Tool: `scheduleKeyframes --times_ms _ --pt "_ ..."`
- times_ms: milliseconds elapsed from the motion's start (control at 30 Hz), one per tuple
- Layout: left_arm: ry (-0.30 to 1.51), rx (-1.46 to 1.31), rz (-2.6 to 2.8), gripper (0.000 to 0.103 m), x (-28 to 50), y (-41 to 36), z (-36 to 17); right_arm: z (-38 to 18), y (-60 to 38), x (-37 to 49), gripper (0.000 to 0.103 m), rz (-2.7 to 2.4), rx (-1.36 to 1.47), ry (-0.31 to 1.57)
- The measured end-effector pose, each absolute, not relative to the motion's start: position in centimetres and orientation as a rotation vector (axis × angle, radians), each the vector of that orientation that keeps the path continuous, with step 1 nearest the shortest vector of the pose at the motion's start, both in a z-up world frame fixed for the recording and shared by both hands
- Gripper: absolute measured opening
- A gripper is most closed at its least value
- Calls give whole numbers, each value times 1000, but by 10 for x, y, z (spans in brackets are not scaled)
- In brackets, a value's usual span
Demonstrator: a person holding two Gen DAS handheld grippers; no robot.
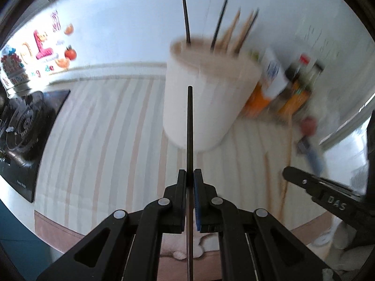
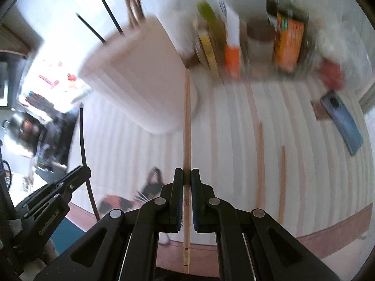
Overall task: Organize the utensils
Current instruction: 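Lift both chopsticks and insert them into the cream holder, then open both grippers and withdraw from the holder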
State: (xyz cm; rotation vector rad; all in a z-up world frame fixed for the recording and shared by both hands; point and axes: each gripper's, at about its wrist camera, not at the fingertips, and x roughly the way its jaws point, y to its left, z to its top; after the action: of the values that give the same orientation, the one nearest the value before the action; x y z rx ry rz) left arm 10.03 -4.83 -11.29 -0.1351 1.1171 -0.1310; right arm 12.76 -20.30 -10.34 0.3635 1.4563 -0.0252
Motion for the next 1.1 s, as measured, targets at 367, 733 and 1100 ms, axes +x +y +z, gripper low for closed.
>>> scheduleKeyframes --times_ms 367,733,1100 --pt "842 -232 -169 3 156 -44 8 -1 -206 210 6 34 434 1141" --pt "705 -210 -130 3 269 -45 31 14 -208 322 7 -42 394 905" --pt "696 -248 -121 3 319 -38 -12 -20 -189 355 7 -77 308 812"
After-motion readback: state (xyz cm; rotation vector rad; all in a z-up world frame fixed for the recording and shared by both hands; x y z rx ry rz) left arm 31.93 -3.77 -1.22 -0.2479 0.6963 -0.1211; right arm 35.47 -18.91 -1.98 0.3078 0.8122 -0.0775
